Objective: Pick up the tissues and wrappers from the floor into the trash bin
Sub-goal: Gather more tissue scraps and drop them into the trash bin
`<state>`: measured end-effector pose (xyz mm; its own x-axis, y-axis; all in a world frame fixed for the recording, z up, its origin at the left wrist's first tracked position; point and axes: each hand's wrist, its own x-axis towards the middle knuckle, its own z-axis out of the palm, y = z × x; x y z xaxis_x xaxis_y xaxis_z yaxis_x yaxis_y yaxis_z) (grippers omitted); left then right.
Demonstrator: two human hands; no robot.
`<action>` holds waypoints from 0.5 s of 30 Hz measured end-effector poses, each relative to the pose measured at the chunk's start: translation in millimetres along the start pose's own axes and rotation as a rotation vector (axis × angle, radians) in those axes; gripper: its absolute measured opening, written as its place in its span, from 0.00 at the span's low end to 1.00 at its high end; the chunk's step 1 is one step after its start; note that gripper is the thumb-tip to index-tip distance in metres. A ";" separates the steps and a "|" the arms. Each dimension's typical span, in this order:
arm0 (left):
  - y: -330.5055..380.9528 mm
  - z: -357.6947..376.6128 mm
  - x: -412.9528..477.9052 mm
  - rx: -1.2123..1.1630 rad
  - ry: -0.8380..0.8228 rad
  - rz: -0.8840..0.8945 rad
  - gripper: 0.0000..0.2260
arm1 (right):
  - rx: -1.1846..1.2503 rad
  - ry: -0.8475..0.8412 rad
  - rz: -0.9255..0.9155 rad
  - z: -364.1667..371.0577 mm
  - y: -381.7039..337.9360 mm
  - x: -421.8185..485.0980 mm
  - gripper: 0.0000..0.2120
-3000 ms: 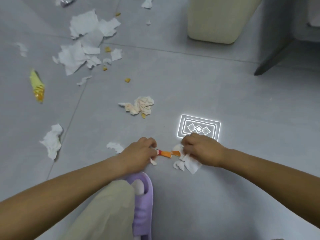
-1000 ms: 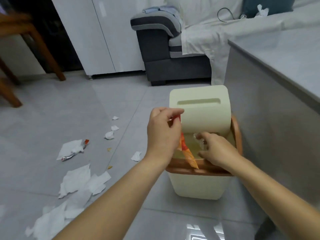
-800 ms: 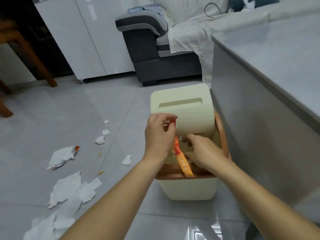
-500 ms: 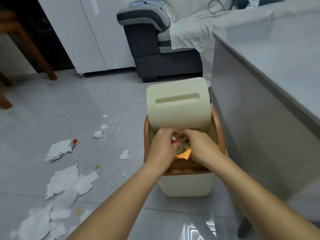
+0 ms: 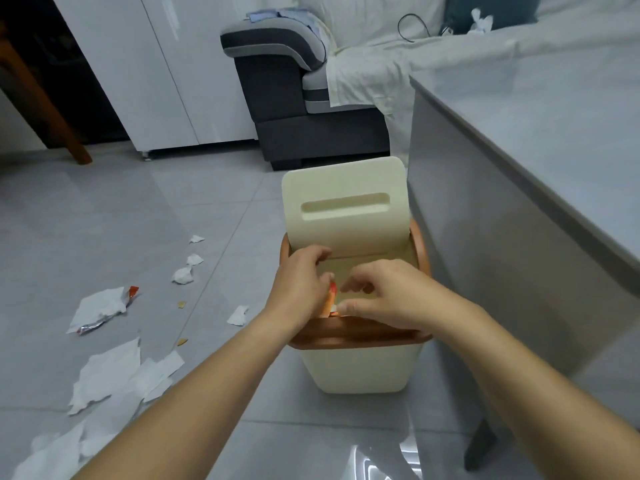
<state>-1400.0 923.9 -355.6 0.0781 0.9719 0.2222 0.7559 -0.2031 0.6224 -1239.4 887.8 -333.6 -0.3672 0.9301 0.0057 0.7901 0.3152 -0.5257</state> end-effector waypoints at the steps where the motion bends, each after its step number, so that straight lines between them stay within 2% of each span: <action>1: -2.5 0.3 1.9 0.006 -0.008 0.006 0.18 | -0.100 -0.060 0.013 3.6 -0.1 -1.7 0.16; 3: -6.0 -0.6 4.0 0.003 -0.016 0.029 0.19 | -0.249 -0.062 0.044 8.9 0.5 -1.4 0.14; 7: -6.6 -8.6 -0.6 -0.067 -0.016 0.064 0.18 | -0.285 0.076 0.073 11.4 -0.3 1.0 0.20; 15: -23.0 -40.7 -56.3 -0.285 -0.087 -0.028 0.19 | -0.129 0.244 0.006 22.7 -15.2 -5.2 0.16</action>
<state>-1448.3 869.0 -351.9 0.1244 0.9817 0.1444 0.5463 -0.1893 0.8159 -1260.6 873.9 -344.9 -0.2453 0.9452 0.2156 0.8537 0.3160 -0.4140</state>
